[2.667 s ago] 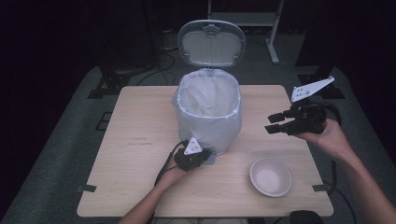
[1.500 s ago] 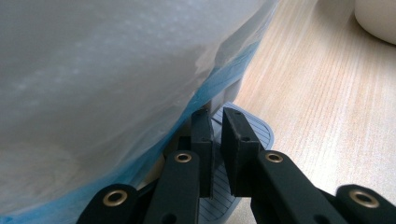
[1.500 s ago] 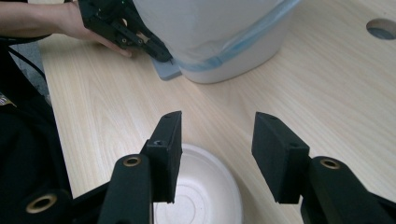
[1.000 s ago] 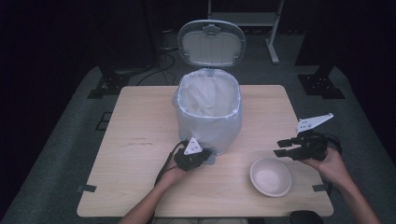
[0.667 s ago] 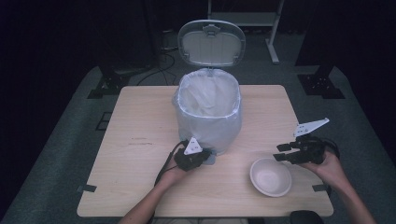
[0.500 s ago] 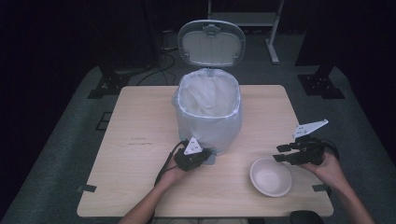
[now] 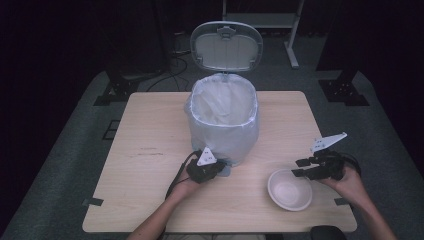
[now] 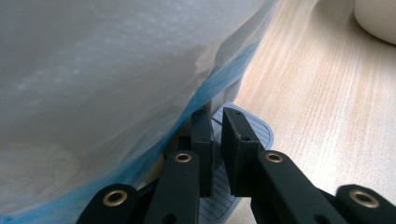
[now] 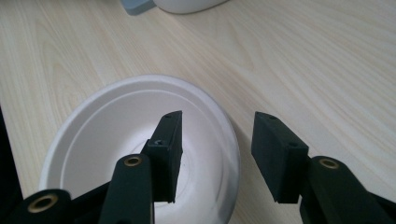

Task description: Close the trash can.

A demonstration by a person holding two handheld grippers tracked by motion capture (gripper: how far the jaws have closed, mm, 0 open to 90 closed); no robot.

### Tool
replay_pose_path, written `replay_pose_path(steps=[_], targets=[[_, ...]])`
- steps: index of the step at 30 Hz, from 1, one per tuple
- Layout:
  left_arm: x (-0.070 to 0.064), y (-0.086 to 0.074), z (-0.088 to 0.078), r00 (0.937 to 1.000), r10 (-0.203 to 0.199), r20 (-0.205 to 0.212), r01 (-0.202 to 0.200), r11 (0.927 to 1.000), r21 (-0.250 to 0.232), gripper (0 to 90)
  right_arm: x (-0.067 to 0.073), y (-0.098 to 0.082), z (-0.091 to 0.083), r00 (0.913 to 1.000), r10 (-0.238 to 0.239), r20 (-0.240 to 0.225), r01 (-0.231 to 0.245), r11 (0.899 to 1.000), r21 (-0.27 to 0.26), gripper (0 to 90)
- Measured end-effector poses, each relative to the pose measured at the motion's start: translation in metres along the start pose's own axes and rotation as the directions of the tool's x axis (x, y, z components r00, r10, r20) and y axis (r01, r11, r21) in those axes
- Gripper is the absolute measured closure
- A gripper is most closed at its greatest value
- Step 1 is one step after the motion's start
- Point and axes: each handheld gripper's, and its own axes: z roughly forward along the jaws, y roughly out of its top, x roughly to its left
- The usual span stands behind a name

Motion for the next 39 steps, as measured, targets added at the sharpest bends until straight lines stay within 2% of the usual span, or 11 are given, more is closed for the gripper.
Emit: replay_pose_path(steps=[9, 21, 32, 39], targets=[[0.000, 0.000, 0.000, 1.0000, -0.001, -0.001, 0.001, 1.0000, 0.000, 83.2, 0.001, 0.000, 0.007, 0.9998, -0.014, 0.013, 0.014, 1.000, 0.015, 53.0], [0.000, 0.000, 0.000, 1.0000, 0.000, -0.002, 0.000, 1.0000, 0.001, 82.7, -0.005, -0.008, 0.019, 0.9998, 0.006, 0.019, -0.007, 0.998, 0.058, 56.2], [0.000, 0.000, 0.000, 1.0000, -0.007, 0.000, 0.007, 1.0000, -0.006, 82.6, -0.006, -0.006, 0.029, 0.9997, -0.020, 0.013, 0.019, 0.994, 0.105, 71.1], [0.000, 0.000, 0.000, 0.9999, -0.011, 0.003, 0.011, 0.9999, -0.010, 82.1, -0.007, -0.004, 0.028, 0.9999, 0.000, -0.015, 0.002, 0.995, 0.101, 77.6]])
